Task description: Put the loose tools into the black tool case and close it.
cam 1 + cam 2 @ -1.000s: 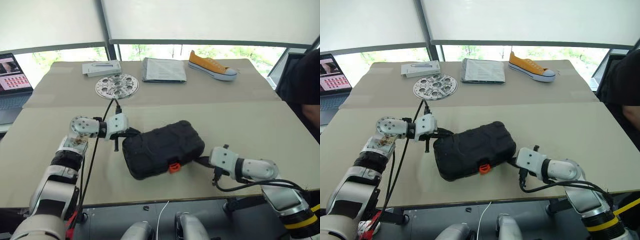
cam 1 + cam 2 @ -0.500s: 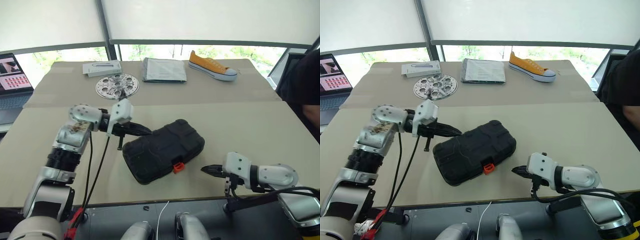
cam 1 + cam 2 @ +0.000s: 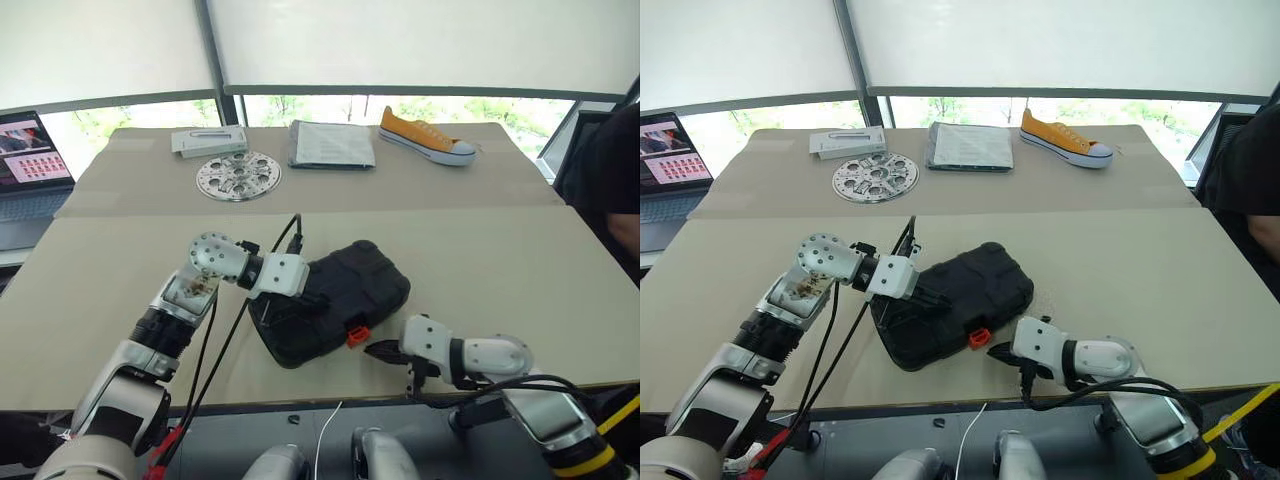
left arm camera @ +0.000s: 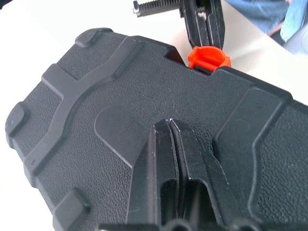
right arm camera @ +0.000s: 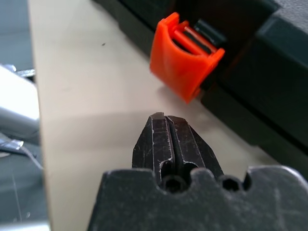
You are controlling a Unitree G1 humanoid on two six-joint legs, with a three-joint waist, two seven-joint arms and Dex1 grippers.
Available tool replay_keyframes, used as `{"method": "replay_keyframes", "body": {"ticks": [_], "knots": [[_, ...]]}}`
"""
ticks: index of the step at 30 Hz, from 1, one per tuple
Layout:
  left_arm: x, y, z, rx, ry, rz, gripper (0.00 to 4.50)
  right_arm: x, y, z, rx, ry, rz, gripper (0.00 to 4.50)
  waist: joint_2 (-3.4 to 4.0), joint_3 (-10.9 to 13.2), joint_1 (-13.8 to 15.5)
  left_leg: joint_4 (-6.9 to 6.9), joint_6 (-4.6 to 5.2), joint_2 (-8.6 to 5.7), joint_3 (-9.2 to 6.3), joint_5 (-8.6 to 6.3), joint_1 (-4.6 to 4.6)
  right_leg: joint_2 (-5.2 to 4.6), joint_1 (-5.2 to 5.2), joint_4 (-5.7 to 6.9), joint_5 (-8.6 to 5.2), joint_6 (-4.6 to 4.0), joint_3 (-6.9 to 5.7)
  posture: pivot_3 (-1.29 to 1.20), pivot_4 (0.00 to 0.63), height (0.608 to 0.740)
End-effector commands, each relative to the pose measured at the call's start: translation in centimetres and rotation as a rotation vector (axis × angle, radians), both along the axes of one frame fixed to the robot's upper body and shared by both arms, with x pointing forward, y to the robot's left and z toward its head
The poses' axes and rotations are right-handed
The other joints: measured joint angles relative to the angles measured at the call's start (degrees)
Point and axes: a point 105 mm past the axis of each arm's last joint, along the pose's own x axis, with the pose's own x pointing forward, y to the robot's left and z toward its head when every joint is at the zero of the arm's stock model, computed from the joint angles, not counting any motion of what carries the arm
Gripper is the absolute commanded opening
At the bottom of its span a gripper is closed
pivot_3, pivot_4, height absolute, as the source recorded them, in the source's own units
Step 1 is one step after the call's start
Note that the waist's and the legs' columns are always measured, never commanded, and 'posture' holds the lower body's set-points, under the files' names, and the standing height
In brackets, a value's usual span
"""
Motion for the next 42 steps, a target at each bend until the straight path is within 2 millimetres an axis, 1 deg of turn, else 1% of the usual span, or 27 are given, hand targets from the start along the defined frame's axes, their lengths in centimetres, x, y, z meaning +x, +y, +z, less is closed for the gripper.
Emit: {"method": "replay_keyframes", "body": {"ticks": [1, 4, 7, 12, 14, 18, 23, 26, 28, 30, 31, 33, 34, 35, 36, 37, 38, 39, 40, 42], "knots": [[0.0, 0.9, -2.9, 0.099, 0.064, 0.032, 0.11, 0.5, 0.7, 1.2, 0.027, -0.058, 0.013, 0.0, 0.07, -0.09, 0.05, 0.0, 0.0, 0.01, 0.0, 0.0, 0.01, 0.02, 0.0, 0.02, 0.0, 0.0, 0.01, 0.0, 0.15, 0.74], [0.1, 0.8, -3.1, 0.097, 0.06, 0.035, 0.11, 0.3, 1.2, 1.9, 0.065, -0.063, 0.027, 0.0, 0.09, -0.18, 0.08, 0.0, 0.0, 0.0, -0.01, 0.0, 0.02, 0.03, 0.0, 0.05, 0.0, 0.01, 0.04, 0.0, 0.15, 0.74], [0.2, 0.8, -3.3, 0.1, 0.051, 0.033, 0.11, -0.2, 1.5, 3.1, 0.107, -0.07, 0.049, 0.0, 0.13, -0.21, 0.08, 0.0, 0.01, 0.0, 0.0, 0.0, 0.03, 0.04, 0.0, 0.06, 0.0, 0.0, 0.06, 0.0, 0.15, 0.74], [0.4, 0.5, -3.4, 0.097, 0.035, 0.027, 0.11, 0.1, 1.3, 5.1, 0.182, -0.09, 0.017, 0.0, 0.14, -0.23, 0.09, 0.01, 0.0, 0.0, 0.0, 0.01, 0.05, 0.05, 0.01, 0.12, 0.0, 0.01, 0.11, 0.0, 0.15, 0.74], [0.4, 0.4, -3.4, 0.095, 0.032, 0.026, 0.11, 0.2, 1.3, 5.6, 0.194, -0.1, 0.01, 0.0, 0.14, -0.23, 0.14, 0.01, 0.0, 0.0, 0.0, 0.0, 0.05, 0.05, 0.01, 0.13, -0.01, 0.01, 0.13, 0.0, 0.15, 0.74], [0.4, 0.1, -3.4, 0.091, 0.029, 0.019, 0.11, 0.4, 1.0, 5.8, 0.19, -0.098, 0.001, 0.0, 0.18, -0.27, 0.37, 0.01, 0.0, -0.01, 0.0, 0.0, 0.08, 0.03, 0.04, 0.19, -0.01, 0.03, 0.15, 0.0, 0.15, 0.74], [0.5, 0.0, -3.3, 0.085, 0.024, 0.022, 0.11, 0.4, 0.8, 5.1, 0.152, -0.089, -0.002, 0.0, 0.16, -0.32, 0.8, 0.01, 0.01, -0.04, 0.0, 0.0, 0.11, 0.01, 0.08, 0.19, -0.01, 0.06, 0.15, 0.0, 0.15, 0.74], [0.7, 0.4, -3.1, 0.074, 0.035, 0.054, 0.11, 0.2, 0.3, 5.6, 0.172, -0.072, -0.017, 0.0, 0.16, -0.32, 0.91, 0.01, 0.01, -0.03, 0.0, 0.0, 0.11, 0.01, 0.08, 0.19, -0.01, 0.06, 0.15, 0.0, 0.15, 0.74], [0.7, 1.2, -2.6, 0.036, 0.084, 0.111, 0.11, -0.1, -0.4, 6.3, 0.188, -0.052, -0.022, 0.0, 0.16, -0.32, 0.94, 0.01, 0.01, -0.03, 0.0, 0.0, 0.1, 0.01, 0.07, 0.19, -0.01, 0.06, 0.16, 0.0, 0.15, 0.74], [0.7, 2.4, -1.9, -0.01, 0.132, 0.179, 0.61, -0.2, -1.6, 7.6, 0.216, -0.041, -0.048, 0.58, 0.16, -0.32, 0.75, 0.0, 0.02, -0.03, 0.01, 0.0, 0.08, 0.03, 0.04, 0.19, -0.01, 0.06, 0.19, 0.0, 0.15, 0.74], [0.5, 3.1, -1.4, -0.03, 0.154, 0.21, 0.71, -0.2, -2.3, 8.2, 0.229, -0.035, -0.062, 0.72, 0.14, -0.31, 0.63, 0.0, 0.03, -0.02, 0.01, -0.01, 0.06, 0.04, 0.0, 0.2, -0.01, 0.06, 0.19, 0.0, 0.15, 0.74], [0.2, 4.8, -0.4, -0.064, 0.182, 0.282, 1.48, -0.2, -3.8, 9.5, 0.244, -0.026, -0.086, 1.46, 0.13, -0.31, -0.2, -0.06, 0.03, 0.03, 0.0, -0.01, 0.03, 0.14, -0.08, 0.18, -0.01, 0.05, 0.2, 0.0, 0.15, 0.74], [0.1, 5.7, 0.1, -0.08, 0.192, 0.322, 1.78, -0.3, -4.6, 10.1, 0.245, -0.021, -0.095, 1.79, 0.14, -0.31, -0.45, -0.14, 0.03, 0.08, 0.0, -0.01, 0.04, 0.2, -0.11, 0.16, -0.02, 0.04, 0.23, 0.0, 0.15, 0.74], [-0.2, 6.6, 0.6, -0.094, 0.204, 0.358, 2.2, -0.3, -5.2, 10.5, 0.243, -0.018, -0.101, 2.24, 0.14, -0.3, -0.67, -0.18, 0.03, 0.11, 0.0, -0.01, 0.04, 0.28, -0.16, 0.13, -0.02, 0.03, 0.27, 0.0, 0.15, 0.74], [-0.5, 7.4, 0.9, -0.104, 0.217, 0.39, 2.43, -0.4, -5.9, 10.9, 0.239, -0.012, -0.107, 2.48, 0.14, -0.3, -0.85, -0.24, 0.03, 0.13, -0.02, -0.01, 0.06, 0.35, -0.19, 0.1, -0.03, 0.01, 0.3, 0.0, 0.15, 0.74], [-1.0, 9.1, 1.7, -0.134, 0.242, 0.456, 2.83, -0.7, -6.9, 11.5, 0.233, 0.003, -0.107, 2.85, 0.14, -0.3, -0.95, -0.29, 0.02, 0.18, -0.02, -0.02, 0.06, 0.38, -0.21, 0.04, -0.03, -0.01, 0.3, 0.0, 0.15, 0.74], [-1.4, 10.1, 2.2, -0.153, 0.259, 0.499, 3.16, -0.9, -7.6, 11.9, 0.23, 0.015, -0.106, 3.22, 0.15, -0.27, -1.09, -0.38, 0.02, 0.22, -0.02, -0.02, 0.05, 0.42, -0.21, -0.06, -0.03, -0.02, 0.3, 0.0, 0.15, 0.74], [-1.8, 10.7, 2.5, -0.165, 0.27, 0.527, 3.59, -1.0, -8.0, 12.2, 0.229, 0.023, -0.104, 3.62, 0.14, -0.25, -1.19, -0.48, 0.02, 0.23, -0.01, -0.02, 0.05, 0.46, -0.24, -0.11, -0.03, -0.02, 0.33, 0.0, 0.15, 0.74], [-2.5, 12.7, 3.3, -0.198, 0.29, 0.604, 4.09, -1.3, -8.9, 12.5, 0.211, 0.045, -0.102, 4.09, 0.14, -0.22, -1.1, -0.57, 0.02, 0.24, -0.02, -0.02, 0.07, 0.46, -0.24, -0.14, -0.04, -0.03, 0.33, 0.0, 0.15, 0.74], [-4.3, 15.6, 4.7, -0.238, 0.317, 0.713, 4.47, -1.7, -10.3, 13.0, 0.188, 0.074, -0.098, 4.49, 0.17, -0.06, -1.33, -0.6, 0.05, 0.22, 0.0, -0.03, 0.03, 0.47, -0.28, -0.18, -0.04, -0.03, 0.34, 0.0, 0.15, 0.74]]}}
